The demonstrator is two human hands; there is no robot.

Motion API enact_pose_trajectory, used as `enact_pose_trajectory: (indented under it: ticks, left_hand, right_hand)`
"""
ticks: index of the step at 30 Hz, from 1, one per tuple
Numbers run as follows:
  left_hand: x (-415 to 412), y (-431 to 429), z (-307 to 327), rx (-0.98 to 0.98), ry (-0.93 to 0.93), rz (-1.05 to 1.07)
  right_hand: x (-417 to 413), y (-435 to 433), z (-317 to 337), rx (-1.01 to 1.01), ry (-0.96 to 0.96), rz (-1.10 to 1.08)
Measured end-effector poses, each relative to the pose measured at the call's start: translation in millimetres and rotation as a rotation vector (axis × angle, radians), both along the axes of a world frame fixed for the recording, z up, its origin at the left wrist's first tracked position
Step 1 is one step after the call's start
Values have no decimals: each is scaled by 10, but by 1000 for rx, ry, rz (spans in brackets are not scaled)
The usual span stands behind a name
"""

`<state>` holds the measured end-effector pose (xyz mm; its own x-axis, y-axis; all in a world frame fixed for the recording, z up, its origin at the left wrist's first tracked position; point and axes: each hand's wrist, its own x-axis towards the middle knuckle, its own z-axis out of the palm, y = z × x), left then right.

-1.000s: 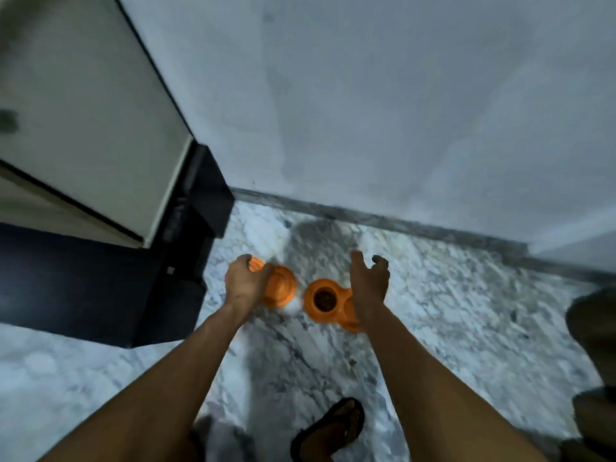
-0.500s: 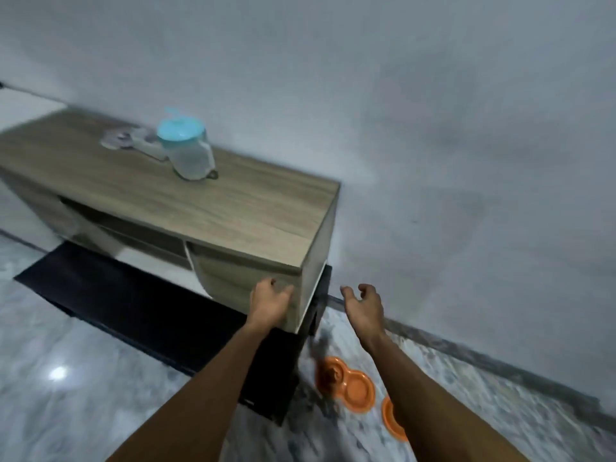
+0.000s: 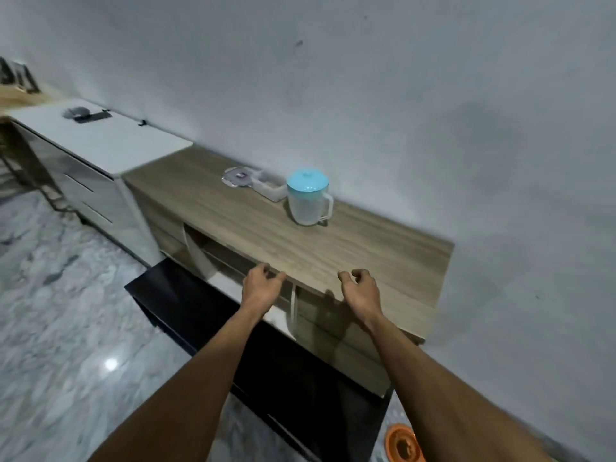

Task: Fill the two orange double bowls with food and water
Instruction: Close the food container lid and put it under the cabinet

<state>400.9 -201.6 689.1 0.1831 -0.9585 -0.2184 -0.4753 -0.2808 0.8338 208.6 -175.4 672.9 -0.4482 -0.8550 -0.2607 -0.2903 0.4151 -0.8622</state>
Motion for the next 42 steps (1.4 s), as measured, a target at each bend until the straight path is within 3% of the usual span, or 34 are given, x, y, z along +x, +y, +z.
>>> enact_pose_trajectory:
  ticks: [15, 22, 34, 42]
  left_hand:
    - [1191, -2293, -16, -9, 4, 7]
    - [1648, -3495, -145, -3, -55, -85]
    - [2132, -5920, -520, -10, -264, -533]
    - [1895, -6837, -743, -106, -490, -895]
  right_hand:
    - [1511, -2357, 23, 70, -92, 107]
    - [1817, -3262, -139, 42, -103, -15]
    - [1914, -4504, -356, 7, 34, -581]
    - [1755, -4844, -555, -17, 136, -676]
